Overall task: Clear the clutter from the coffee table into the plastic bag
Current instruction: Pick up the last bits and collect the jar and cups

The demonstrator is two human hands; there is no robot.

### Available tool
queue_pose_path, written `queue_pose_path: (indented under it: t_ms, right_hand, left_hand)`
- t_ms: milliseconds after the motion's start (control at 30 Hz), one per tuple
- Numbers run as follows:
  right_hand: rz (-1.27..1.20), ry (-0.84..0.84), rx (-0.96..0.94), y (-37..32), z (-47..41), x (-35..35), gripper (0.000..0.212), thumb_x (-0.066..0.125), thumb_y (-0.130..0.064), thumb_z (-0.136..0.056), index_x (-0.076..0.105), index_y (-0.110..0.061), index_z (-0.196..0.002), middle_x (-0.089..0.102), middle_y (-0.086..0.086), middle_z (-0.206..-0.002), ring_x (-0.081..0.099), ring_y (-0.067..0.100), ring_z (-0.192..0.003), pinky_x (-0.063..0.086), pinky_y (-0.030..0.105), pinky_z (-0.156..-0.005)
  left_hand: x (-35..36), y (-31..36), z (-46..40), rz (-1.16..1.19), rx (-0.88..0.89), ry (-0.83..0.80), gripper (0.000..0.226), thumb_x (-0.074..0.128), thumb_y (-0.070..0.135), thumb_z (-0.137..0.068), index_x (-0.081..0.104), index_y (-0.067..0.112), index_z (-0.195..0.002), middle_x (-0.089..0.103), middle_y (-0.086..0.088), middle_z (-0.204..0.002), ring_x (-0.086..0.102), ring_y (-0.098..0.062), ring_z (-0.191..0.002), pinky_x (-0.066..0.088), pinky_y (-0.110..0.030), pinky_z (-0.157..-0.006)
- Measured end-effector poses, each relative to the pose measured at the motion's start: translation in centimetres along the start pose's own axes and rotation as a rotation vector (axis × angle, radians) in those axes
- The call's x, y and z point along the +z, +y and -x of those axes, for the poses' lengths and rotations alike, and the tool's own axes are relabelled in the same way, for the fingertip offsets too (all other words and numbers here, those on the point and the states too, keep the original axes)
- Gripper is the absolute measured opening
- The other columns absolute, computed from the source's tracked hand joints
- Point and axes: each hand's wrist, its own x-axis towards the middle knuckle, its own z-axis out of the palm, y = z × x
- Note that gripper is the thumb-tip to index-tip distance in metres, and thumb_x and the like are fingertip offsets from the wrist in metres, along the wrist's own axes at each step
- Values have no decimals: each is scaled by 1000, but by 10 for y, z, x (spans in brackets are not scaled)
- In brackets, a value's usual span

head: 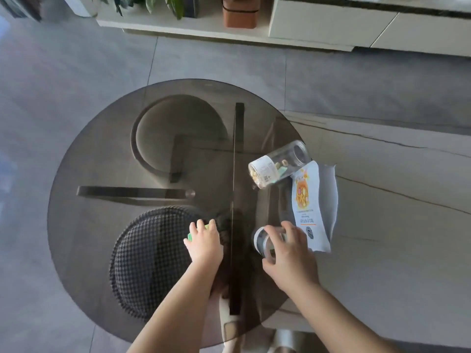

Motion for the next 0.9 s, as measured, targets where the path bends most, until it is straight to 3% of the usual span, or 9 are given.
queue_pose_path:
  t_ms: [133,200,300,433,533,667,900]
  right_hand:
    - [-5,16,-33,3,0,1,61,69,-34,-76,43,-33,-131,32,4,-144,30,29,-133,47,44,-90]
    - [-2,48,-47,4,0,4,62,75,-32,-70,48,-31,-125,41,7,-138,39,32,-128,50,44,-81]
    - [-2,62,-44,5,0,7,62,79,-31,-61,52,-29,-117,49,8,-129,48,33,-118,52,43,-72]
    - [-29,50,-82,7,5,2,60,70,-27,-73,46,-27,-129,38,8,-137,36,33,-128,47,45,-85]
    - [-40,-46,-76,13,21,-6,60,64,-31,-80,38,-30,-134,28,5,-142,27,28,-132,44,42,-93]
    - [-102,-80,-18,29,62,-18,60,61,-33,-80,36,-33,-134,28,1,-139,28,24,-131,45,37,-93]
    - [-213,59,104,86,146,-55,57,62,-33,-77,44,-30,-131,38,3,-133,35,27,-127,49,37,-86]
  left_hand:
    - [10,5,-6,-10,-42,75,50,62,16,-87,39,18,-132,42,-4,-133,37,-25,-128,43,-37,-97]
    - [14,8,-6,-26,-49,75,43,55,12,-90,40,16,-129,43,-6,-131,41,-25,-124,46,-35,-93]
    - [17,13,-2,-25,-34,60,38,49,20,-94,38,16,-130,44,-6,-130,41,-25,-122,49,-35,-85]
    - [12,19,17,6,-5,1,46,44,33,-94,36,27,-138,43,-6,-129,43,-25,-121,45,-35,-82]
    - [3,25,45,39,0,-24,35,44,37,-91,49,22,-123,46,-5,-117,51,-26,-110,47,-37,-80]
    - [-7,37,92,88,40,-38,31,48,39,-90,54,16,-110,45,-2,-106,60,-26,-92,50,-35,-75]
    - [-15,85,182,-39,207,-120,41,55,51,-87,55,14,-106,63,-1,-107,63,-23,-97,46,-31,-74]
